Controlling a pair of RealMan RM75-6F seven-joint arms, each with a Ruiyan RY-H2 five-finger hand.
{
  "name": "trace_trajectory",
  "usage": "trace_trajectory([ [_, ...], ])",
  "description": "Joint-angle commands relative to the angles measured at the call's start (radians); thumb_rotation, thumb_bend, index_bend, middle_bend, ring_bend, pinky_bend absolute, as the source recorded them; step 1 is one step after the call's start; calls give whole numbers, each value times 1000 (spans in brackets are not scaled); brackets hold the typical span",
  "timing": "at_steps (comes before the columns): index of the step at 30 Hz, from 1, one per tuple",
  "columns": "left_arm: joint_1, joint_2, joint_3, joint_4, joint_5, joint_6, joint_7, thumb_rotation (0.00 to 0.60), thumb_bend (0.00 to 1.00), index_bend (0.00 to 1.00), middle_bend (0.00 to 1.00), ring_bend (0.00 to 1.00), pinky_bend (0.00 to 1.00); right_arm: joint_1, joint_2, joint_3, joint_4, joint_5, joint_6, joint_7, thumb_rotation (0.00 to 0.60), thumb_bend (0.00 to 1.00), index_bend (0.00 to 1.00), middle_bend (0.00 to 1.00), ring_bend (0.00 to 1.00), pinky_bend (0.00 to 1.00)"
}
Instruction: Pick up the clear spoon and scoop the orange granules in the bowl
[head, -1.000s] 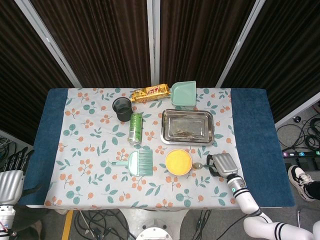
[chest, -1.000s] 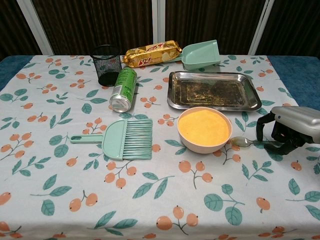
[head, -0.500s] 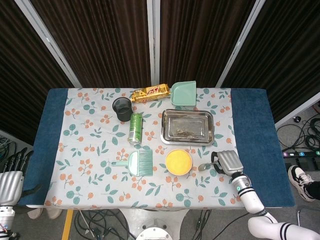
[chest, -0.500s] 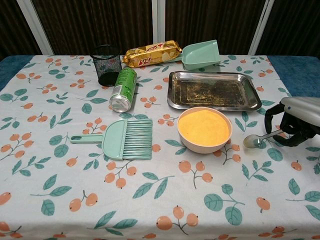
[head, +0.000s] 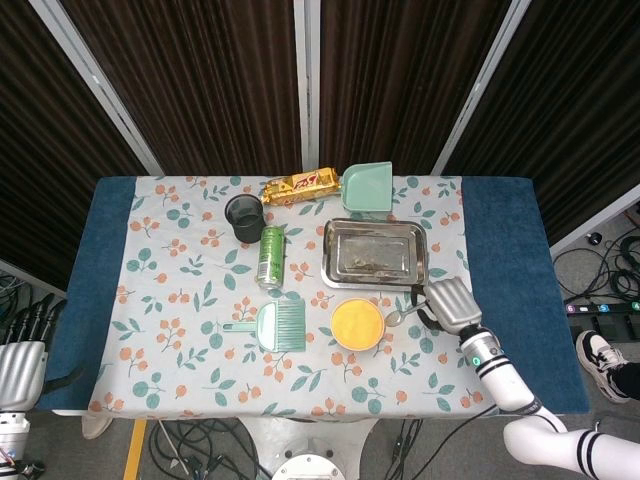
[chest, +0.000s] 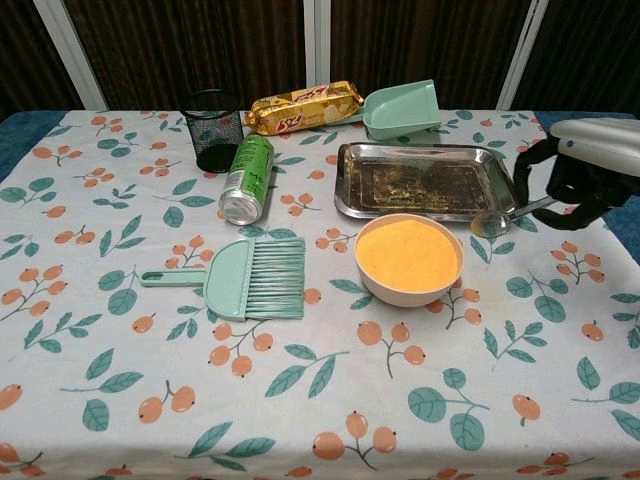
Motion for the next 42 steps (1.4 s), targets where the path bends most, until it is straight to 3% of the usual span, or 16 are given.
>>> trace_trajectory([
  [1, 0, 1, 1, 0, -1, -1, -1, 600, 29, 104, 66, 68, 97, 45, -46, 11, 2, 27, -34, -46, 600, 368, 577, 953, 1000, 1000],
  [15, 4, -12, 1, 26, -7, -6, -22, 600, 29, 104, 66, 68, 97, 155, -177, 9, 54, 138, -67, -190, 600, 355, 525, 953, 1000, 1000],
  [20, 3, -16, 0, 35, -6, -4, -29, 600, 29, 104, 66, 68, 97, 159, -180, -2, 45, 141, -48, -197, 600, 214, 380, 952, 1000, 1000],
  [22, 4, -16, 0, 37, -6, -5, -32, 600, 30, 104, 66, 68, 97, 157, -175, -5, 42, 137, -38, -191, 600, 195, 368, 952, 1000, 1000],
  [42, 7, -19, 0, 43, -10, -5, -36, 600, 29, 104, 67, 68, 97, 181, -192, -25, 75, 145, -28, -189, 600, 319, 482, 953, 1000, 1000],
])
